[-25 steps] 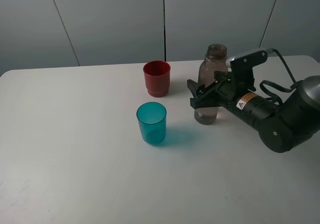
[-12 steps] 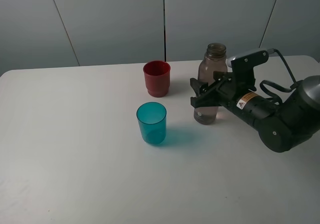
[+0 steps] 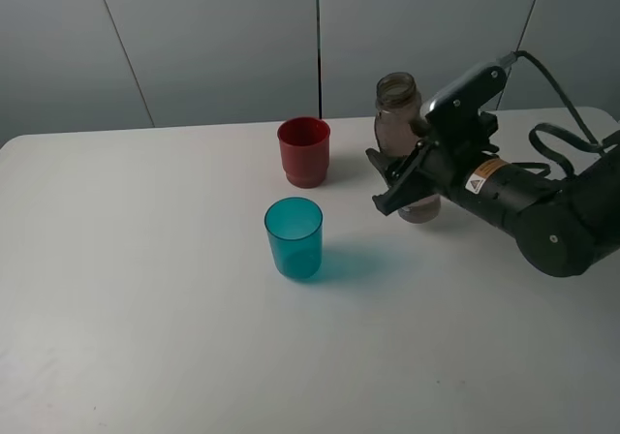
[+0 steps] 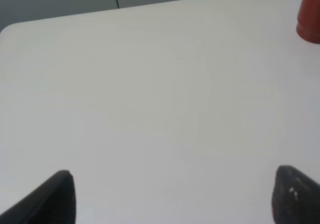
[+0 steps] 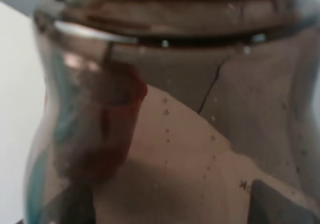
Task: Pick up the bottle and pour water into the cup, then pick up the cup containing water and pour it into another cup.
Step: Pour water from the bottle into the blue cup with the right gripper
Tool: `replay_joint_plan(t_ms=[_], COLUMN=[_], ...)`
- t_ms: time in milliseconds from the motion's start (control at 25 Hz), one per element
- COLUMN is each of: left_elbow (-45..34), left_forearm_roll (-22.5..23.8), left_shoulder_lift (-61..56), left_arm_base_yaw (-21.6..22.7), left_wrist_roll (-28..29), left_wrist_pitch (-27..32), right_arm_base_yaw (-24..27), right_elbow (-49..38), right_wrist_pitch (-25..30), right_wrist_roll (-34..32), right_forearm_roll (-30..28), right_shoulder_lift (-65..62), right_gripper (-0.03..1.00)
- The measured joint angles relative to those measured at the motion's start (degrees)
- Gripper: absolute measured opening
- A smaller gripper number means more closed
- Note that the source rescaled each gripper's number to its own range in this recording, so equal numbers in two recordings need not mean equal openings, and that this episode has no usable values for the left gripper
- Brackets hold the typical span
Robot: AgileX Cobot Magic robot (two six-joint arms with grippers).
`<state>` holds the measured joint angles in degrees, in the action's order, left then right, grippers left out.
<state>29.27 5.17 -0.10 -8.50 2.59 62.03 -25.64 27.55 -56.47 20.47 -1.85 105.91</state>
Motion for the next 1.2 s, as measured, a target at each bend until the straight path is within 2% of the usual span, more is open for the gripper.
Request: replay_joint_plan(t_ms=[120,320,440,560,880,1200], left_elbow=[0.0,0.0,0.0,0.0,0.0,0.0], left_forearm_roll=[0.0,0.0,0.0,0.0,0.0,0.0], left_shoulder_lift=[0.0,0.0,0.0,0.0,0.0,0.0], left_arm_base_yaw=[0.0,0.0,0.0,0.0,0.0,0.0], left_wrist_roll=[0.0,0.0,0.0,0.0,0.0,0.0], left_wrist_pitch=[0.0,0.0,0.0,0.0,0.0,0.0], right_arm_base_yaw=[-0.95,-7.35,-10.42,-12.19,-12.54,-12.54], right_elbow=[0.0,0.81,2.23,3.11,4.33,8.2], right_wrist_pitch=[6.34,10.85,14.52,15.37,18.23,19.57], right_wrist_roll=[7.14,25.22,34.72,41.43,53.2,65.56], right_forearm_roll=[1.85,13.02,17.49,19.4,20.86,25.43], right_shoulder_lift=[-3.44,-5.51,-5.51,-5.51,-5.51,-4.17], right_gripper=[0.04,0.04,0.04,0.04,0.04,0.04])
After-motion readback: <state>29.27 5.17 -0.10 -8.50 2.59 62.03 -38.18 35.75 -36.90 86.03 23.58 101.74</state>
